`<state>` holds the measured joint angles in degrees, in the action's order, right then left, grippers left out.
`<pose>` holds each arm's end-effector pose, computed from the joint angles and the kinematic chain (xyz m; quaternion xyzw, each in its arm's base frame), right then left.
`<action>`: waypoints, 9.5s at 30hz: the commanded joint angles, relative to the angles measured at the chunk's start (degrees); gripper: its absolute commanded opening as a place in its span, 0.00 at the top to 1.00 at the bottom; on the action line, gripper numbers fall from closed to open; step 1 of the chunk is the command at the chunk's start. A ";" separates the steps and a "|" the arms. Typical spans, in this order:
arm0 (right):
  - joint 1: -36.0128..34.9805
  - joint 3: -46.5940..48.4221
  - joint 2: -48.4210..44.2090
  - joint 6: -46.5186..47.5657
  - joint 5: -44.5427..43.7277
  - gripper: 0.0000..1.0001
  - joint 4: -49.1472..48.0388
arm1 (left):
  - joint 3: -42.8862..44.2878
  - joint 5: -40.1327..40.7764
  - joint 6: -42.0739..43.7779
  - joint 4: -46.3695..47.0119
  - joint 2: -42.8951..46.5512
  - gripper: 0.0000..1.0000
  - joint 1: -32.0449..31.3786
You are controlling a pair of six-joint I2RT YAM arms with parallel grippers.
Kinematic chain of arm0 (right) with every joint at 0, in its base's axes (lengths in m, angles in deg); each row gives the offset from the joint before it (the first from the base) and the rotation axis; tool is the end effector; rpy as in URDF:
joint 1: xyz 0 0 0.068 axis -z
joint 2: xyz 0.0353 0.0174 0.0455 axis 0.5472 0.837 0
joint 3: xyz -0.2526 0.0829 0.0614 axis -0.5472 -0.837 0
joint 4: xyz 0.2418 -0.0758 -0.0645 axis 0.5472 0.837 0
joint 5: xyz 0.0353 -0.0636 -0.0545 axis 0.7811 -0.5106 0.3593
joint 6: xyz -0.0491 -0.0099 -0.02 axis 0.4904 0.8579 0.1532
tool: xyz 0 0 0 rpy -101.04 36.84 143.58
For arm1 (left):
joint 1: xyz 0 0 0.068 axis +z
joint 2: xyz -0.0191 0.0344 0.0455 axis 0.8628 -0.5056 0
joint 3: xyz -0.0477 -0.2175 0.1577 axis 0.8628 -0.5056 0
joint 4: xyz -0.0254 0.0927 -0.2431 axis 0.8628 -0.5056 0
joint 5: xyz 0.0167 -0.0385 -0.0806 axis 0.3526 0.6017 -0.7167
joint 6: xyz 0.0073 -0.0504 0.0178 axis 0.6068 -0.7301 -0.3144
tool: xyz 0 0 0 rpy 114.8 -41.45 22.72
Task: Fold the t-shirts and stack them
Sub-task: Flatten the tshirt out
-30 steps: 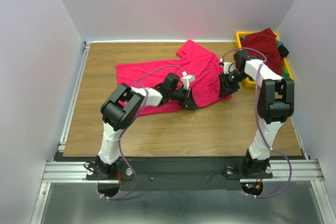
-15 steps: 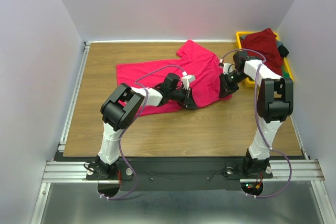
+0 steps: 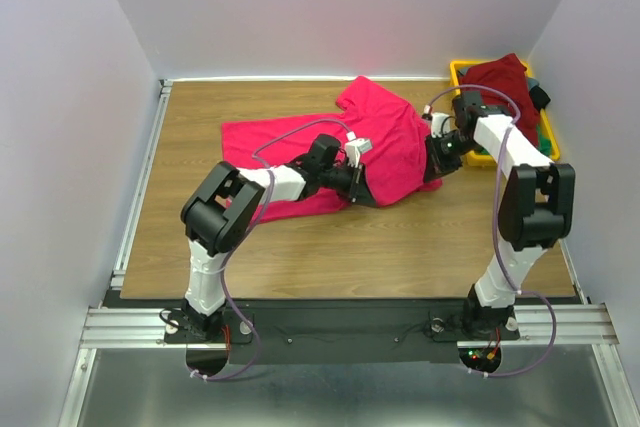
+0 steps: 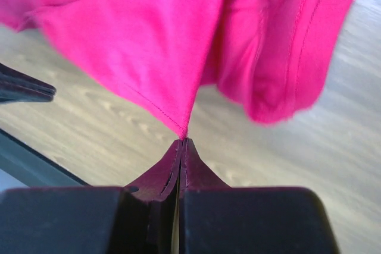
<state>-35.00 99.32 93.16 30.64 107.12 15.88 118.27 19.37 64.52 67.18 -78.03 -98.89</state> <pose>0.3650 0.0276 0.2248 -0.1609 0.9553 0.2166 0.1210 0.3145 -0.2889 0.1638 0.3070 0.7597 -0.5185 0.2446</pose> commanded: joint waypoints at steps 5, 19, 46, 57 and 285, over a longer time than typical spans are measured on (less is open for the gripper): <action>0.33 -4.80 -12.38 5.24 -3.18 0.99 7.29 | -1.13 -5.29 5.79 -9.32 9.75 1.00 -0.28; 0.33 -13.45 -20.65 12.28 2.68 0.99 16.53 | -3.59 1.29 27.93 -22.72 18.54 0.86 -4.23; 0.33 11.80 18.55 -26.89 8.42 0.99 -22.66 | 1.15 24.13 42.97 -12.61 15.30 0.55 -8.80; 0.33 10.39 22.15 -36.32 2.53 0.99 -27.51 | 7.48 37.84 52.38 -10.33 6.07 0.54 -18.82; -22.17 -22.04 -10.54 10.70 -16.37 0.54 -1.49 | -17.56 28.54 83.15 -49.78 33.31 0.74 33.73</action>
<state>-55.37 79.78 81.47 43.15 95.55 18.35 104.45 43.11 148.15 12.71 -46.70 -63.44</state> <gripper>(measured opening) 0.458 0.265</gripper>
